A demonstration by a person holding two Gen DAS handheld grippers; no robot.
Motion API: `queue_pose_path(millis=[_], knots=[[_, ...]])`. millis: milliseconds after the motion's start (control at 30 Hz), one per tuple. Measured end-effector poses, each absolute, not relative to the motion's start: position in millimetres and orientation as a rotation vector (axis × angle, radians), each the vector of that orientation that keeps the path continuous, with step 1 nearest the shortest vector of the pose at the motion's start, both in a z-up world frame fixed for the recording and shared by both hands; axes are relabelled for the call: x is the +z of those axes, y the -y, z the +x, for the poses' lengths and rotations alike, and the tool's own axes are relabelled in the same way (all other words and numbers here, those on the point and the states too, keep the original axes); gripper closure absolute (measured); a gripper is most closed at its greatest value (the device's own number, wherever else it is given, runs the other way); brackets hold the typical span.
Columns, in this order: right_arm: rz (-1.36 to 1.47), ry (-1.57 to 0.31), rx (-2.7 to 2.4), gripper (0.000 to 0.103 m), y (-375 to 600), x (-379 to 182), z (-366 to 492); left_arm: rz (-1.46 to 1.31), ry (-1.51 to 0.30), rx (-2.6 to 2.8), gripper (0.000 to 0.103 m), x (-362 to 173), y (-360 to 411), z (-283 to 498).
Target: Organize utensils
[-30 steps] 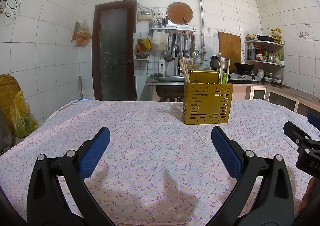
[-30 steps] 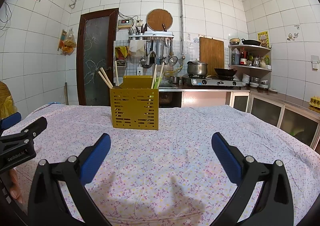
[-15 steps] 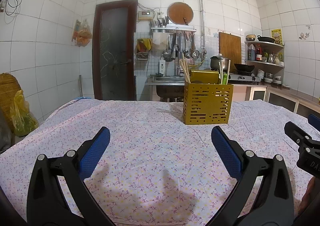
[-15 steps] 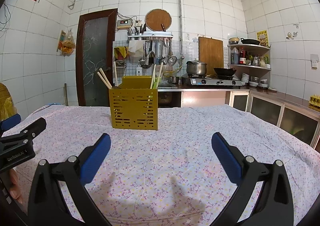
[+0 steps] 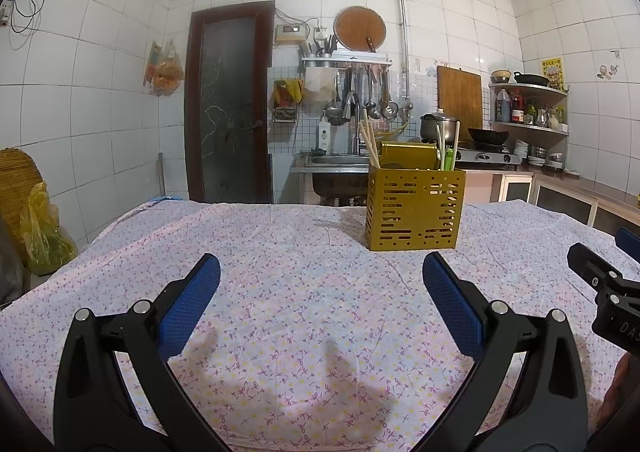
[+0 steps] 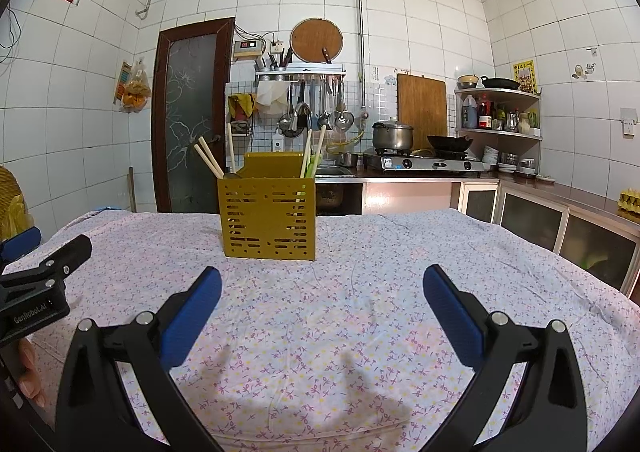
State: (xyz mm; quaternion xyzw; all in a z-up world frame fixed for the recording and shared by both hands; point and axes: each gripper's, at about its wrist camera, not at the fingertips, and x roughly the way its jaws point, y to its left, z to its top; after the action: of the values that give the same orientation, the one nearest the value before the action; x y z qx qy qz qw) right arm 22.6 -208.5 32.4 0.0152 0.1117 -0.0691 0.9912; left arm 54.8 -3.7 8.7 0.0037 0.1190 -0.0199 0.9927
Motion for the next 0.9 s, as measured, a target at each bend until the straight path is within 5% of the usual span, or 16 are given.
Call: queue_pose_path(millis=[900], knots=[[0.03, -0.215, -0.143, 0.005, 210.6, 32.4, 21.7, 0.008, -0.236, -0.04, 0.005, 9.3, 4.3, 54.6]])
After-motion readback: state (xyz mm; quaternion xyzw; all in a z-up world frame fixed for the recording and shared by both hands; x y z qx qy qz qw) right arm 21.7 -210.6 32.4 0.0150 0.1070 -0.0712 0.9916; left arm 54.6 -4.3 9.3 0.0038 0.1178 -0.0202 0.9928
